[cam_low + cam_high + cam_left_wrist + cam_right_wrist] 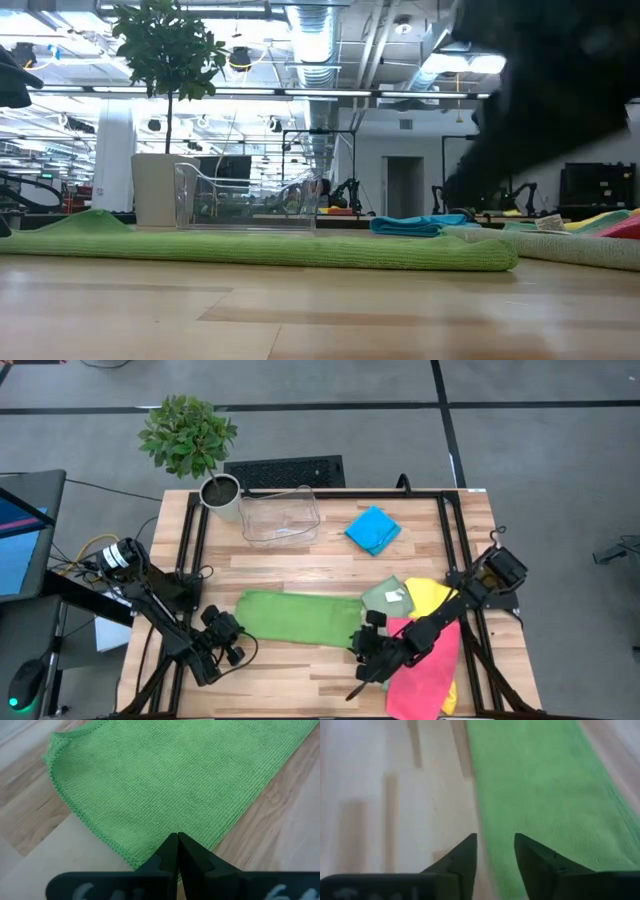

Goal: Fold microfiber towels
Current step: Fold the green microfiber cloth

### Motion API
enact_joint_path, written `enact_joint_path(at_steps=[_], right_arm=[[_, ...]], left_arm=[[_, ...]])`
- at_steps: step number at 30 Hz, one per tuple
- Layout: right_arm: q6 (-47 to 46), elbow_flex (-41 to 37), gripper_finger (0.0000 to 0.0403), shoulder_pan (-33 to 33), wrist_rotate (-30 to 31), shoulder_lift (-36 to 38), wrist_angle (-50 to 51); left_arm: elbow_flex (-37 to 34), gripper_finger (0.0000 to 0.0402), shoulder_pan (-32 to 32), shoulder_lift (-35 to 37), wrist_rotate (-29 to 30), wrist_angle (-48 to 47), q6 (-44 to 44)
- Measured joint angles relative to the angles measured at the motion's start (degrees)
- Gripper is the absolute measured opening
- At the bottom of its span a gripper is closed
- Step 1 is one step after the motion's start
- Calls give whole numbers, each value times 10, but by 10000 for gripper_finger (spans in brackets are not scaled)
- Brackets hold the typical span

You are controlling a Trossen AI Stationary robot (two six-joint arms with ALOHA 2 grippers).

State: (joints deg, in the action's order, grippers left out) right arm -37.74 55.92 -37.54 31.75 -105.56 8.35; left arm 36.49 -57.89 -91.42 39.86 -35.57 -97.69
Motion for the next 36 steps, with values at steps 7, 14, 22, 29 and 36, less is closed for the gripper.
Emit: enact_joint_path(at_steps=[7,14,22,29,36], right_arm=[[-10,0,214,4,-17,-5,11],[-19,1,210,-3,-16,-43,30],[-63,3,165,-4,-18,-58,42],[-56,13,31,4,-30,-46,81],[51,88,42,34,-45,-46,131]], left_arm=[[0,0,0,0,1,1,6],[0,0,0,0,3,1,7],[0,0,0,0,3,1,13],[0,0,0,0,11,2,14],[0,0,0,0,11,6,14]])
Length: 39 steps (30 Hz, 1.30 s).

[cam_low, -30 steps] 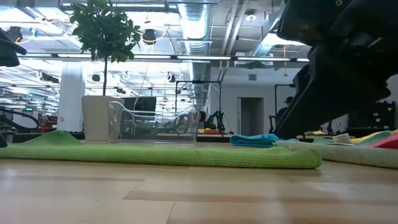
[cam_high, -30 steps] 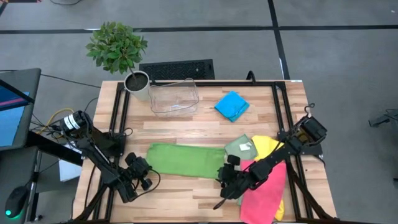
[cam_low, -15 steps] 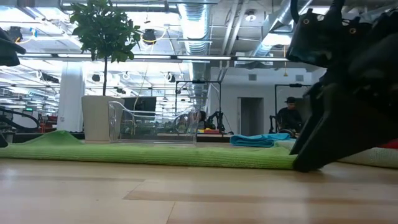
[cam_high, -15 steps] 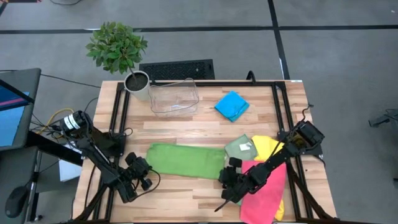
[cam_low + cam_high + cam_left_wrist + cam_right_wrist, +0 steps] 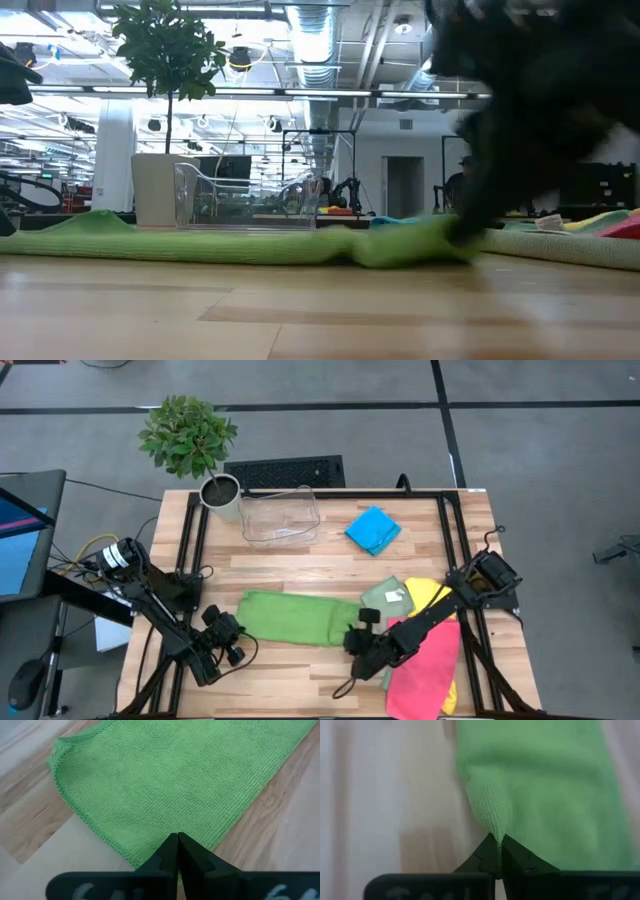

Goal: Fold microfiber towels
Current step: Fold the green microfiber cloth

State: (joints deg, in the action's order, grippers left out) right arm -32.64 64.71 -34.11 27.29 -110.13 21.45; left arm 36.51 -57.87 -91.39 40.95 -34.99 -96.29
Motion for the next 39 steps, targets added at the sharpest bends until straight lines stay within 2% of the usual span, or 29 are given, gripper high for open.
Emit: enact_joint_path(at_steps=[3,9,12,17,23,30,39], right_arm=[[57,31,42,18,1,0,5],[169,92,14,52,4,0,0],[205,113,17,71,-21,0,-20],[235,116,33,99,-61,0,-65],[256,116,23,118,-109,0,-119],[271,117,27,118,-111,-7,-155],[283,127,27,130,-112,-52,-198]], left_arm=[[0,0,0,0,3,0,0],[0,0,0,0,3,0,0],[0,0,0,0,4,0,1],[0,0,0,0,11,0,7],[0,0,0,0,18,0,7],[0,0,11,0,43,-2,10],[0,0,38,0,35,6,45]])
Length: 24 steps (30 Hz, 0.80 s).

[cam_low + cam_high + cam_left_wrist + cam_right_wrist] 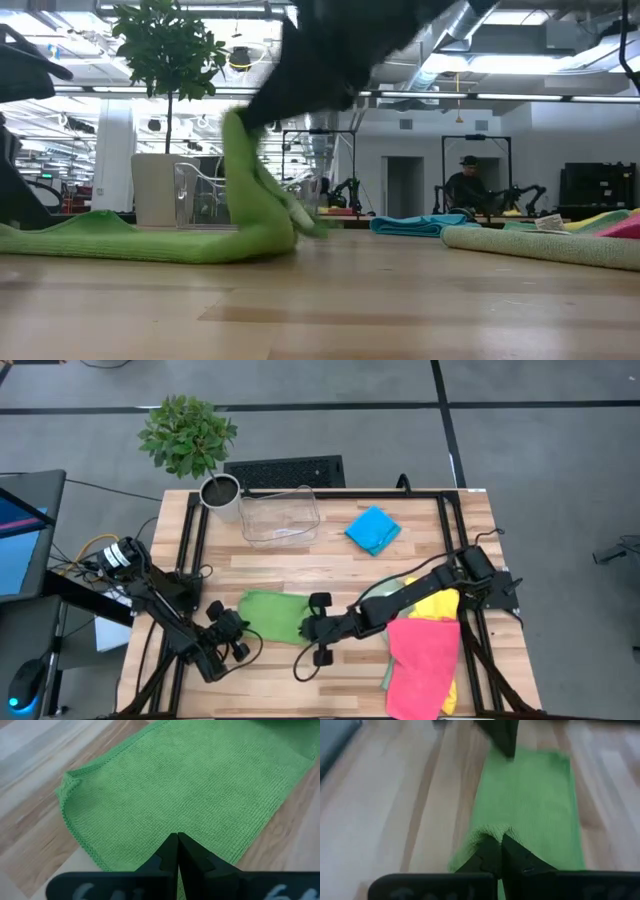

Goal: Fold microfiber towels
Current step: Fold the green microfiber cloth

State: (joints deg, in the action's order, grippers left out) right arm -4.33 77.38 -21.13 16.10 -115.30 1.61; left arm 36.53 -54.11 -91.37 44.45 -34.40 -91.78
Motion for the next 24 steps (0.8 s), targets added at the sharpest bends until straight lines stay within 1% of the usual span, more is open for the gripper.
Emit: enact_joint_path(at_steps=[2,6,12,15,20,24], right_arm=[[0,-1,28,5,0,0,2],[-1,-1,30,18,-24,-19,-23],[-3,-2,28,26,-28,-42,-44],[-8,-1,34,26,-27,-48,-60],[-3,-1,60,29,-25,-48,-63],[-3,1,97,40,-25,-48,-71]], left_arm=[[0,0,3,0,-1,3,8],[0,0,6,0,-1,8,12],[0,0,6,0,-1,9,12],[0,0,6,0,-1,9,12],[0,0,6,0,-1,10,10],[0,0,6,0,-1,17,9]])
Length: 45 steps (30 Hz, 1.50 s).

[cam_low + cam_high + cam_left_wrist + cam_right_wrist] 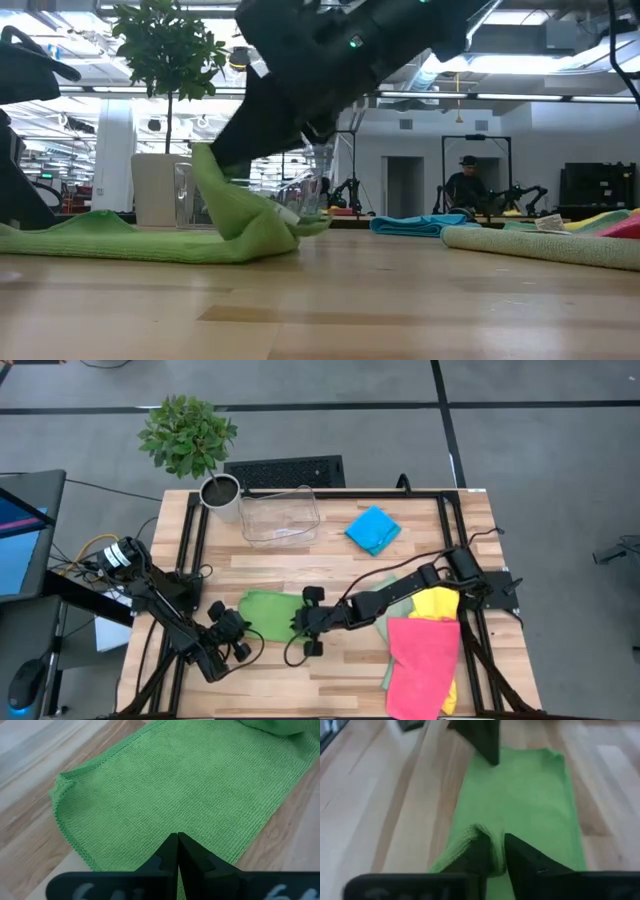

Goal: Fold microfiber towels
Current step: Fold the green microfiber cloth

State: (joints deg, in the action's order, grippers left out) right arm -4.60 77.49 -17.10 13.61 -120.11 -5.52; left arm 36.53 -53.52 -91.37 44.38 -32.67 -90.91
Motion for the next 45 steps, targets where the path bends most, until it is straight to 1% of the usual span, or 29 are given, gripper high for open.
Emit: enact_joint_path(at_steps=[4,9,11,13,17,20,23,26,28,31,33,37,40,42,45], right_arm=[[1,20,150,13,-2,0,2],[2,22,218,20,-4,0,6],[2,23,237,19,-4,0,6],[4,23,249,16,-8,0,14],[7,23,254,4,-13,0,31],[29,26,254,-2,-2,0,10],[55,55,254,5,-1,1,-3],[60,82,254,11,-1,2,56],[58,87,254,8,-2,10,132],[24,93,254,-8,0,18,238],[11,90,254,-22,15,15,311],[33,89,254,-47,71,-2,348],[50,91,254,-57,105,-1,352],[51,91,254,-57,110,-1,372],[47,90,254,-53,101,-1,382]], left_arm=[[0,0,0,0,0,12,0],[0,0,0,0,0,23,0],[0,0,0,0,0,25,1],[0,0,0,0,0,26,1],[6,0,0,0,0,26,6],[16,0,0,0,3,24,20],[31,0,0,0,14,13,32],[51,0,0,0,15,-7,35],[66,0,0,0,15,-24,40],[90,0,0,0,14,-41,67],[103,0,0,0,18,-51,89],[119,0,5,0,43,-56,121],[122,0,9,0,46,-56,127],[122,0,10,0,46,-56,124],[122,0,10,0,45,-57,123]])
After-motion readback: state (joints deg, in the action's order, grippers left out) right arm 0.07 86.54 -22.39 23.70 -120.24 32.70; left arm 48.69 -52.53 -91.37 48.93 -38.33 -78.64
